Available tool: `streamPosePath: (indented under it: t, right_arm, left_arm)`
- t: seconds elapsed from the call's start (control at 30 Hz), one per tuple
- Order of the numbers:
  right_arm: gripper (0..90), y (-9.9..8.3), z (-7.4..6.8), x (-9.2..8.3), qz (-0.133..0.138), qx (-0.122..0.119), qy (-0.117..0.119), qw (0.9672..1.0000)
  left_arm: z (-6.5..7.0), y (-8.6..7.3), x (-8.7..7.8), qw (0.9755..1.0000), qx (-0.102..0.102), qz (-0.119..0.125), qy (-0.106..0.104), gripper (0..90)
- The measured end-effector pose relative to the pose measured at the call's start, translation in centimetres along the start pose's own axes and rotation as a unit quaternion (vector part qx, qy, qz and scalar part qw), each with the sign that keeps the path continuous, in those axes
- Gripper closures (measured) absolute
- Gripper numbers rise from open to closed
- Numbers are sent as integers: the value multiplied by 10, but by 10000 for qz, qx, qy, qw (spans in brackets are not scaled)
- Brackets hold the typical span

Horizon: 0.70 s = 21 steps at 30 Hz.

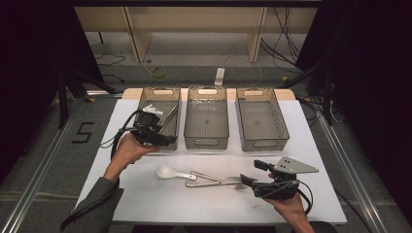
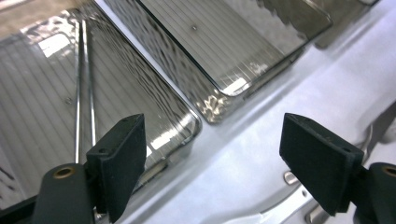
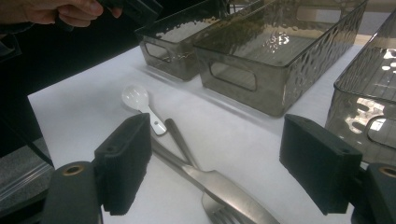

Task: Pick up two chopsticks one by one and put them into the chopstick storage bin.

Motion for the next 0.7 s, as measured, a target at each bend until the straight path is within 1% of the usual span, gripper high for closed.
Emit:
streamPosePath:
  t: [0.1, 0.3, 0.4, 0.53, 0.7]
  right_arm:
    - [261, 0, 0, 0, 4, -18, 4, 10000]
    - [261, 1, -1, 0, 18, -23, 25, 10000]
    - [260, 0, -1, 0, 9, -15, 23, 10000]
    - [261, 0, -1, 0, 10, -6, 16, 10000]
    - [260, -1, 1, -1, 14, -6, 11, 10000]
  left_arm:
    - [5, -5, 1, 9998, 161, -119, -77, 208]
    - [13, -15, 7, 9986, 374, -333, -141, 200]
    - [16, -20, 10, 9978, 464, -444, -158, 192]
    - [19, -25, 14, 9969, 567, -527, -144, 187]
    - [23, -32, 19, 9950, 657, -719, -216, 182]
Point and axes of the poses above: each handheld gripper's, and its own axes: x roughly forward along the jaws, y roughly out of its top, z roughly to its right, the point moved 5 cm from there along x, roughly forward along the jaws, and after that the axes turned 13 degrees about -x, right-handed, at the moved point
